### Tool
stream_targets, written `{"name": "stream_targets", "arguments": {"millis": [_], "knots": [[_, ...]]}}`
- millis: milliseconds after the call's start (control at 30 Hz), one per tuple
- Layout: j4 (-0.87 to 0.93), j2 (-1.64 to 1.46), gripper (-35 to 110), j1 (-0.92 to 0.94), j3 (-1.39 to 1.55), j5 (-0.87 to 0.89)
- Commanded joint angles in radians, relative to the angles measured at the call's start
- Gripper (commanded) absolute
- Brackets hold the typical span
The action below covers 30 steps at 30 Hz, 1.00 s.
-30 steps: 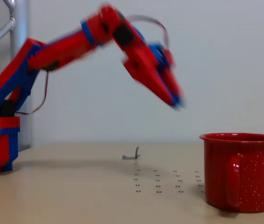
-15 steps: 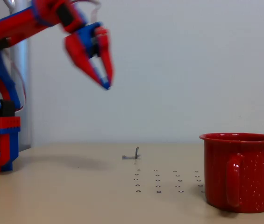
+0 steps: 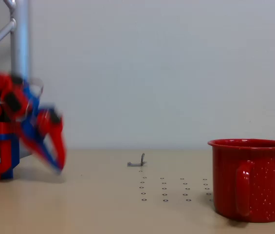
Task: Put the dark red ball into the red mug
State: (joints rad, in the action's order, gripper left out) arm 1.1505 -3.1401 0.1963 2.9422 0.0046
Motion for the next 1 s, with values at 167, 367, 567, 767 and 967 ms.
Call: {"name": "stream_targets", "arguments": {"millis": [167,367,567,767,967], "knots": [[0.114,-0.153,-2,-0.011,0.040,-0.023],[0.110,-0.153,-2,-0.032,0.046,-0.061],[0.110,-0.153,-2,-0.037,0.046,-0.066],[0.110,-0.153,-2,-0.086,0.046,-0.114],[0.110,-0.155,-2,-0.097,0.046,-0.124]]}}
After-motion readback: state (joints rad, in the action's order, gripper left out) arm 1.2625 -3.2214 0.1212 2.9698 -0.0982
